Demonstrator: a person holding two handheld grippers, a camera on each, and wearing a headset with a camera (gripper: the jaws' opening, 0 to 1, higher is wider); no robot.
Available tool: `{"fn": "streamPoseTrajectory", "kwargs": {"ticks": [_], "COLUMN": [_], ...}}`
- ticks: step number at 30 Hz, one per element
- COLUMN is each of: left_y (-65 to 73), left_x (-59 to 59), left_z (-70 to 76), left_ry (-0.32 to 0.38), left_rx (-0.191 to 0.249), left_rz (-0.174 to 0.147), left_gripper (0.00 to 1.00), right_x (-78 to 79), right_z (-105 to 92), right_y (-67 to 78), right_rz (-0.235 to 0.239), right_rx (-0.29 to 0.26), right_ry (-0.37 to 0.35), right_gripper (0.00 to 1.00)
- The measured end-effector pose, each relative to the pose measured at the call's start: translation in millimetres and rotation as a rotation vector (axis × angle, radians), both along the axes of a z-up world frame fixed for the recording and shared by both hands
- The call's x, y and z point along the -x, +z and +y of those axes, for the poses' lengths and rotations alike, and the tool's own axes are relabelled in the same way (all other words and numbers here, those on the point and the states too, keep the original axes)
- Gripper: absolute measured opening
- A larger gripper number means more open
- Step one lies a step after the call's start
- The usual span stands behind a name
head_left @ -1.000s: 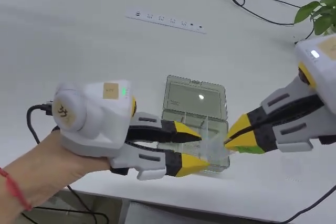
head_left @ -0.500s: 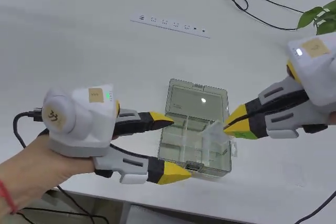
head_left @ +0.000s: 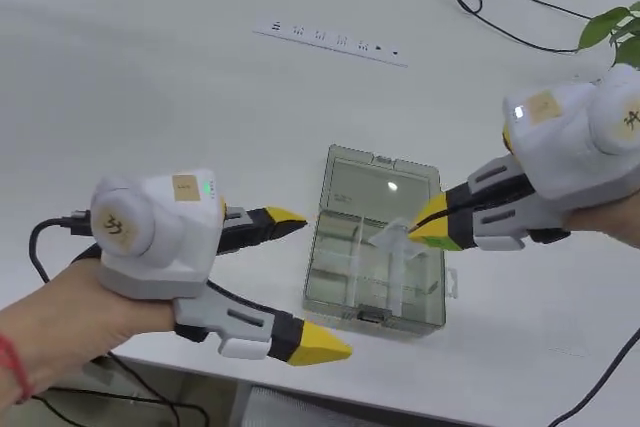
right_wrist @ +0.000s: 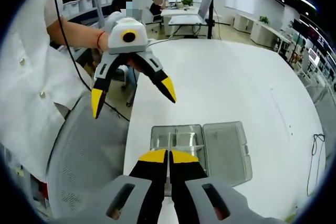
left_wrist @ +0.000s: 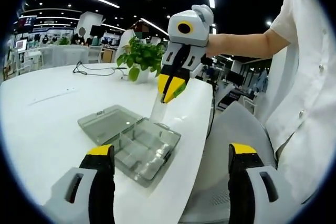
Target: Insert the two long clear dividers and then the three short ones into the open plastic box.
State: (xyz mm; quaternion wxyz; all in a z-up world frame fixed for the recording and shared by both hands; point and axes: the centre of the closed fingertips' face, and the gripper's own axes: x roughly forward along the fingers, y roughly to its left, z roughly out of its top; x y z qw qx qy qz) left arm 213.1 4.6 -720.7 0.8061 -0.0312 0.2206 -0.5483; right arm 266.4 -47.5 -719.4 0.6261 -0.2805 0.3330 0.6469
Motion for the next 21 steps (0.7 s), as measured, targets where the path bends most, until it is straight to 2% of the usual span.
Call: {"fn": "streamPoseTrajectory", "kwargs": {"ticks": [3,6,12,21], "left_y": [-3.7,-8.6,-12.2,-11.7], "left_x": [0.0,-0.5,-0.3,-1.3], "left_z": [1.0,2.6,4.1,4.1], "left_ry": [0.000,0.005,0.007,0.012], "left_rx": [-0.006,-0.009,-0.010,-0.003], "left_rz": [0.003,0.021,0.033,0.033], "left_gripper": [0.97,1.00,1.00,1.00], "right_x": [-2.0,-2.4,-2.2,-3.0], "right_z": [-0.9,-1.9,-2.0,-3.5], "right_y": [-12.9,-23.3,-30.6,-36.3], "right_rz": [0.004,0.002,0.000,-0.006], "right_rx": [0.003,0.004,0.013,0.033], "right_ry": [-0.008,-0.010,-0.016,-0.007], "right_gripper": [0.02,0.02,0.02,0.02]}}
